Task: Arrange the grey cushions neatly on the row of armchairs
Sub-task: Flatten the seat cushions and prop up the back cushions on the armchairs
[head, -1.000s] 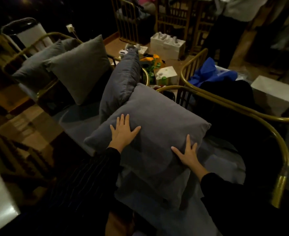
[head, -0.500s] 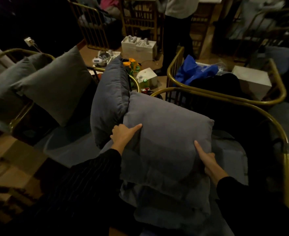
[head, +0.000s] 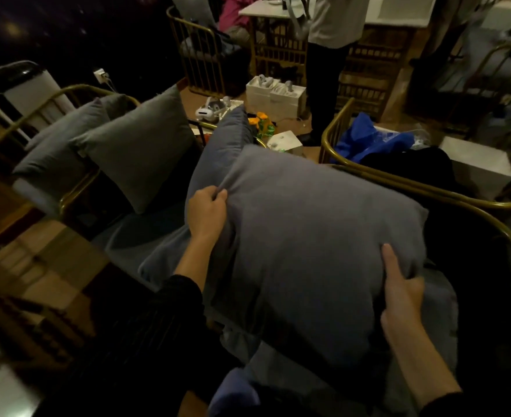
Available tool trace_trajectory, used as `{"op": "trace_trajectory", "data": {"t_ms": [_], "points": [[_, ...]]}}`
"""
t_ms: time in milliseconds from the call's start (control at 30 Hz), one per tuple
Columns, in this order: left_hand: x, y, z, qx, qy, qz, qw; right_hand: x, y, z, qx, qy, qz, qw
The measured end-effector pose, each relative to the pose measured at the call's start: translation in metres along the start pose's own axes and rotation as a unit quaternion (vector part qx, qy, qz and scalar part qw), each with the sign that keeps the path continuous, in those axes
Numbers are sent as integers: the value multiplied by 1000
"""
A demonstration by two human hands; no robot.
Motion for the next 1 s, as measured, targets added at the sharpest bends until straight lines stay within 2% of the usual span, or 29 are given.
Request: {"op": "trace_trajectory", "data": {"t_ms": [100,233,400,533,633,733,800,867,1000], "points": [[-39,-15,21,47,-23,-97,994,34,48,-12,-60,26,48,997],[-83,-21,94,66,-79,-149,984,127,86,-16,-109,72,64,989],[-131,-1,222,77,-117,-131,981,274,93,-35,-155,84,77,981],[-146,40,328,27,-119,-114,986,371,79,-56,-175,107,57,977],[-122,71,385,-75,-45,-67,994,421,54,-55,-186,127,-7,974],[-55,76,382,-95,161,-71,980,451,14,-47,-184,171,-102,962],[-10,81,351,-70,283,27,956,460,-13,-48,-190,206,-175,944],[12,92,326,-81,319,103,939,464,-34,-50,-196,217,-226,929],[12,103,324,-79,269,54,958,464,-41,-51,-196,215,-256,922]]}}
Point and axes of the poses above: each hand's wrist, its own z-axis towards the middle knuckle, its own x-axis out of the palm, y = z × x, the point moved 5 cm from there along z, towards the middle knuckle, and after that the axes turned 11 degrees about -x, right-handed, at the moved point
